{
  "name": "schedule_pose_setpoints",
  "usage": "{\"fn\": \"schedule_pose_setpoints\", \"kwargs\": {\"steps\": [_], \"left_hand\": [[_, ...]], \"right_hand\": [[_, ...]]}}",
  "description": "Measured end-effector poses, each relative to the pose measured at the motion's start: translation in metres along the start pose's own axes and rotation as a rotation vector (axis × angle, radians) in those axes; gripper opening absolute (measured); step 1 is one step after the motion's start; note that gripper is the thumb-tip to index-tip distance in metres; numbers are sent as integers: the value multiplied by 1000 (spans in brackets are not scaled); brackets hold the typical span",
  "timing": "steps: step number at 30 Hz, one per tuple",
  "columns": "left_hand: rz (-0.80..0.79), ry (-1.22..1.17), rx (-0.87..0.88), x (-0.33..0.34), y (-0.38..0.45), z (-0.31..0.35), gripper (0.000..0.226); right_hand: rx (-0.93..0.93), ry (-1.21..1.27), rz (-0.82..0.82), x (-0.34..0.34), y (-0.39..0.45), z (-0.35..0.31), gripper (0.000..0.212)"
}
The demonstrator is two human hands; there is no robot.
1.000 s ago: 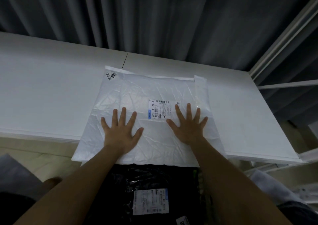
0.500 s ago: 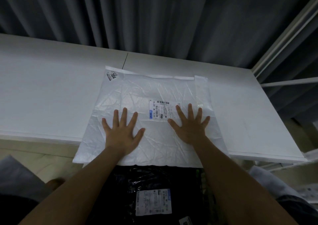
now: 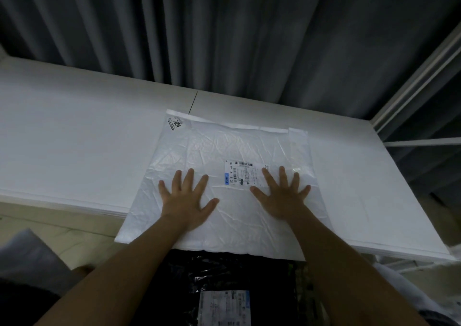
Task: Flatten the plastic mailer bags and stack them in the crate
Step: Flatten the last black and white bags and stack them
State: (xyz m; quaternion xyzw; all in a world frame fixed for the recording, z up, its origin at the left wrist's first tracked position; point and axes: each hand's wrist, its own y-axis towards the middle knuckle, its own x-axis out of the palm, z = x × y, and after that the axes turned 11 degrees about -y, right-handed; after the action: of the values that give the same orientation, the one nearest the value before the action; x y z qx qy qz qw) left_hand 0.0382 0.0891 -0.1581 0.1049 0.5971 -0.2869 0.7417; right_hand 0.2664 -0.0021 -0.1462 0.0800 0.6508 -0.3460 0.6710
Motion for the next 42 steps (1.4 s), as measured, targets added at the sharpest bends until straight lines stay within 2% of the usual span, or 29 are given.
{"fn": "schedule_pose_setpoints", "kwargs": {"steps": [5,7,10,15,19,30,42], "left_hand": [[51,-8,80,-22,20,-8,107],[70,-31,101,-23,25,-10,118],[106,-59,109,-15,28,-13,121],[93,-60,111,-7,31,-17,116],[104,-78,118,-3,34,-20,106],[113,-53,123,2,39,-22,89],[119,-54,126,3,40,-23,92]], "right_hand": [[1,-25,2,-10,1,-2,79],[-2,-69,80,-11,1,-3,77],[-32,-117,267,-18,9,-14,72],[-261,-106,383,-38,37,-70,74],[-274,-72,333,-39,67,-104,68],[-223,-43,251,-27,85,-111,70],[-225,-43,209,-27,87,-112,68]]}}
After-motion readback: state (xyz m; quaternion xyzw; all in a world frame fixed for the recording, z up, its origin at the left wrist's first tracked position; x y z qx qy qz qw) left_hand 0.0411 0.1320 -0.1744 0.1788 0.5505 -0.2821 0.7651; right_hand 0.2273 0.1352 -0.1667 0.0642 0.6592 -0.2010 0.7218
